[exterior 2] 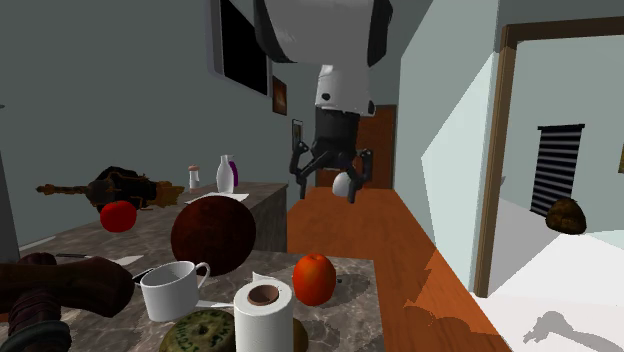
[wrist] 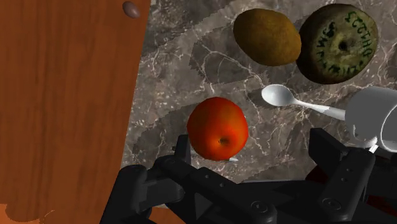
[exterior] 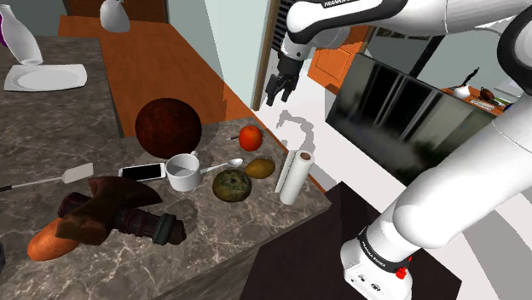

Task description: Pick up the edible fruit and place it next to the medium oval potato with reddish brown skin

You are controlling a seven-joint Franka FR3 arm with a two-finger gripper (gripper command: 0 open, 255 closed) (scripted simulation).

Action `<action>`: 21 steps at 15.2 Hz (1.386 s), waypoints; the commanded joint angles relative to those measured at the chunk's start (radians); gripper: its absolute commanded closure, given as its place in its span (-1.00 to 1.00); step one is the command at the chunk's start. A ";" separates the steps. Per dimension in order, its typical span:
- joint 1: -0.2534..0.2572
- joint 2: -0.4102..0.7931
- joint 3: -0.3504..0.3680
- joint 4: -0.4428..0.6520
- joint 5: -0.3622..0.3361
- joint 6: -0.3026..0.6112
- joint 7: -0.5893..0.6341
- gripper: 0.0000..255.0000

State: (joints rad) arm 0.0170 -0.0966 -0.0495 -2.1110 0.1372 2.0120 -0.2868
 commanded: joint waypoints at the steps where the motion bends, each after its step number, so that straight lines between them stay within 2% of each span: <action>1: 0.001 0.080 -0.003 0.042 0.020 0.024 -0.027 -1.00; 9: -0.004 0.384 0.010 0.256 0.091 0.057 -0.109 -1.00; 16: 0.003 0.422 0.018 0.212 0.103 0.139 -0.116 -1.00; 21: 0.003 0.425 0.019 0.209 0.104 0.146 -0.117 -1.00</action>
State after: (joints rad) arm 0.0201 0.3285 -0.0309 -1.9019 0.2410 2.1568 -0.4033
